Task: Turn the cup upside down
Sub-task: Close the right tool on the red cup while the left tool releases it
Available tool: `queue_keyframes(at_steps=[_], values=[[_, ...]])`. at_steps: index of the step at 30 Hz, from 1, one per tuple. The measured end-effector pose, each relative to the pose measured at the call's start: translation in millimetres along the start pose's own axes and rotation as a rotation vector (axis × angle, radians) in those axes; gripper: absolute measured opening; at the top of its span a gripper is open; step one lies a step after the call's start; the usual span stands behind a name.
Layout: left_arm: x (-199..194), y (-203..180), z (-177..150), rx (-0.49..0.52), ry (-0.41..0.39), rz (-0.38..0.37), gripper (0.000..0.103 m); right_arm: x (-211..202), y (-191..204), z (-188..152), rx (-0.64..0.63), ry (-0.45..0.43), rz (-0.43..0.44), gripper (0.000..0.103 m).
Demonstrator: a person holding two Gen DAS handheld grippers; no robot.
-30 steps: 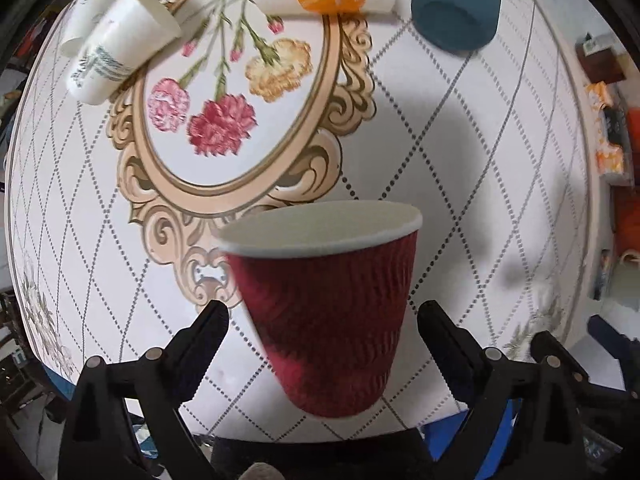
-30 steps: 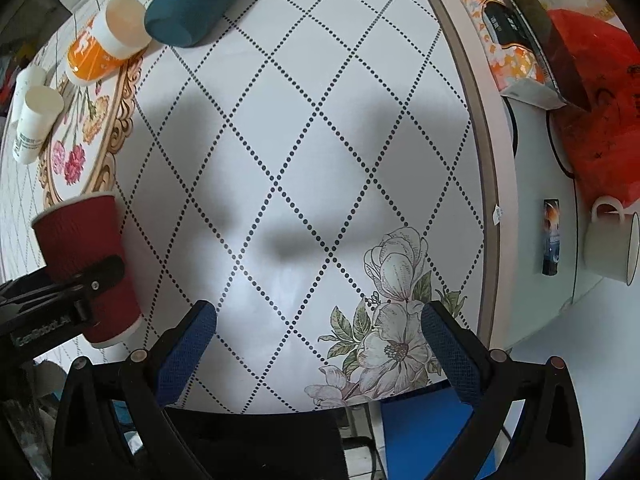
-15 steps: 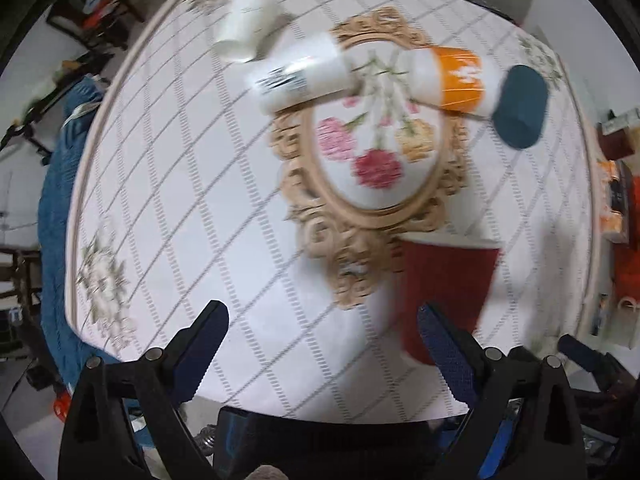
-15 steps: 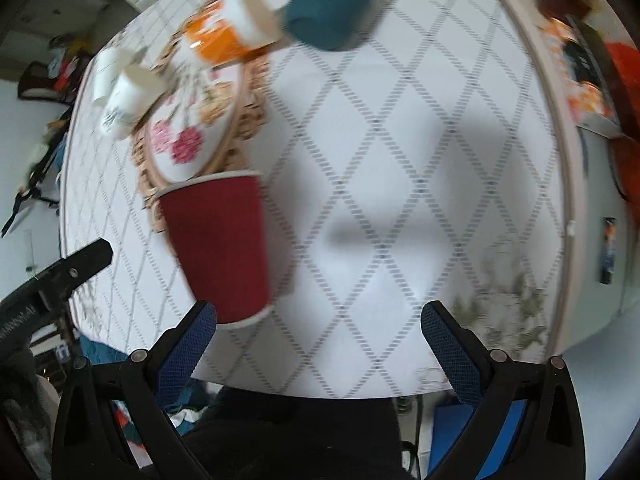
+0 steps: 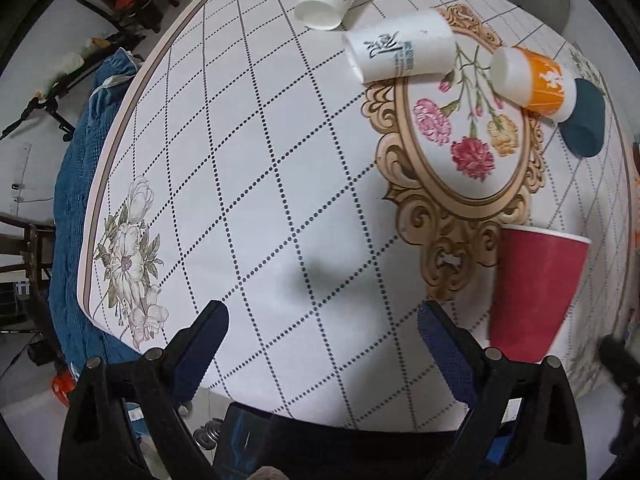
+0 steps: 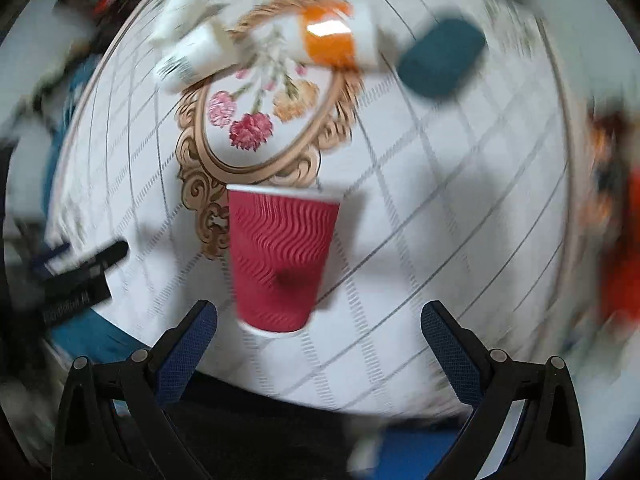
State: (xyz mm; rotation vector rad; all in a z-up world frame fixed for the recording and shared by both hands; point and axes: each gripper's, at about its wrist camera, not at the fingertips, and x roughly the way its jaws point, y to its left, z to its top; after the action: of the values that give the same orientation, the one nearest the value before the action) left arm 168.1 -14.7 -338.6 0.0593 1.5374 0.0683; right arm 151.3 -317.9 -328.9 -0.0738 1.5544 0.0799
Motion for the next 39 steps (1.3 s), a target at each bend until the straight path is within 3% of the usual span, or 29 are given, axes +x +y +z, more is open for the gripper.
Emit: queue_keyframes(at_steps=[5,7,12,19,22,28,39], values=[[21,2,-1,0.003,0.012,0.003,0.097,-26,52,0,-0.576,-0.126,-0.296,0.103],[28,1,-2,0.0,0.02,-0.005,0.097,-23,73,-11,-0.856,-0.153,-0.458,0.103],[40,0,-1,-0.013,0.036,-0.012,0.097,20,92,-57,-1.551,-0.117,-0.822,0.103],[48,7,-4,-0.023,0.041,0.01,0.097,67,79,-106,-2.267,-0.083,-0.955,0.103],[53,10,-7,-0.028,0.048,0.016,0.097,82,68,-115,-2.496,-0.101,-0.975,0.103],[60,15,-16,-0.044,0.055,0.015,0.098,99,57,-117,-2.78,-0.078,-0.951,0.1],[69,17,-28,-0.047,0.075,-0.005,0.097,131,57,-115,-2.921,-0.058,-0.928,0.094]])
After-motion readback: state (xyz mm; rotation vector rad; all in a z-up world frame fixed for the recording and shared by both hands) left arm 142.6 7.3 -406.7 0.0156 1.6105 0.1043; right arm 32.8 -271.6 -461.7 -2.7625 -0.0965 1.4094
